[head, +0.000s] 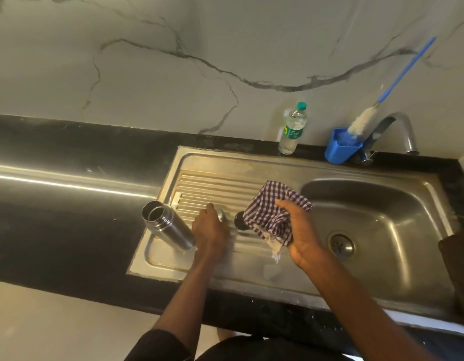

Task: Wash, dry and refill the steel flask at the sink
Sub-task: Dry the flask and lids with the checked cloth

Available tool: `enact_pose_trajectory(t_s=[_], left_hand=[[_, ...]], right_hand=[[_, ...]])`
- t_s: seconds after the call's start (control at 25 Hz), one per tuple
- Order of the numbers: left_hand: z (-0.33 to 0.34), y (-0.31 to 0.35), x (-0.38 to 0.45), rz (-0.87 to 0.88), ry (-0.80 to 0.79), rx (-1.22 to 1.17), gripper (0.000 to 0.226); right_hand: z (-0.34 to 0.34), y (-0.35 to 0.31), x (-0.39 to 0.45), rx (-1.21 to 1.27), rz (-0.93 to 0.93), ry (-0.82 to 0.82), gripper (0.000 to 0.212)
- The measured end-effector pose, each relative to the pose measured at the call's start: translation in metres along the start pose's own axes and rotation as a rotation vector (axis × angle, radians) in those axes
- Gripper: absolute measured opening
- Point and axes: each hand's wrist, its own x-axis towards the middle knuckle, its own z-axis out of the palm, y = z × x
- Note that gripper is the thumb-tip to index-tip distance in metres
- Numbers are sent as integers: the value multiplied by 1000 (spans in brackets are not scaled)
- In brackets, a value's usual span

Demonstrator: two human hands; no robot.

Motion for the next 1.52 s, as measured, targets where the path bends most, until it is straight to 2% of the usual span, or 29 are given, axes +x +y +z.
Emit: enact_pose_trajectory(t_s=[0.12,0.2,0.28,0.36,0.48,0.6,0.68,0.76,0.8,0.84,0.92,1.04,1.08,1.16,1.24,1.36,1.52], left_hand=[[-14,15,1,-20,134,-112,52],[-29,36,0,25,201,-379,57],[-41,64,0,81,99,-770,57],[-36,91,-3,84,-118,-942,54],[-20,114,-19,59,-274,-966,52],[-16,140,-25,-54,-449,-1158,71],[-13,153,-31,-42,-458,-1191,68],[-7,164,-33,67,-408,-991,62],[-4,168,-32,81,-440,-928,61],[-5,171,-30,8,-510,-938,61],[-9,178,-28,-193,-676,-1057,56],[-24,186,-27,-348,-905,-1395,21],[-30,190,-28,-374,-957,-1535,20],[-25,193,-29,-409,-991,-1690,29],[-16,193,-30,-441,-960,-1614,21],[-5,193,-33,-478,-935,-1436,20],[6,195,-37,-671,-987,-1458,24]], right_hand=[[-14,-12,0,13,-42,31,30],[-22,-19,-1,68,-85,59,23],[-29,-28,-2,125,-110,101,26],[-42,-35,-1,139,-152,165,21],[-65,-46,1,125,-201,208,26],[-88,-55,1,158,-242,244,32],[-97,-61,0,156,-260,256,27],[-103,-69,-1,166,-313,250,23],[-105,-70,0,171,-340,251,19],[-108,-71,0,153,-354,256,17],[-111,-76,-2,115,-352,263,14],[-117,-78,-1,130,-337,265,14],[-119,-78,0,148,-318,263,15],[-124,-80,3,171,-293,271,18],[-128,-82,6,199,-276,279,17],[-130,-86,9,192,-286,266,19],[-127,-85,9,151,-302,225,38]])
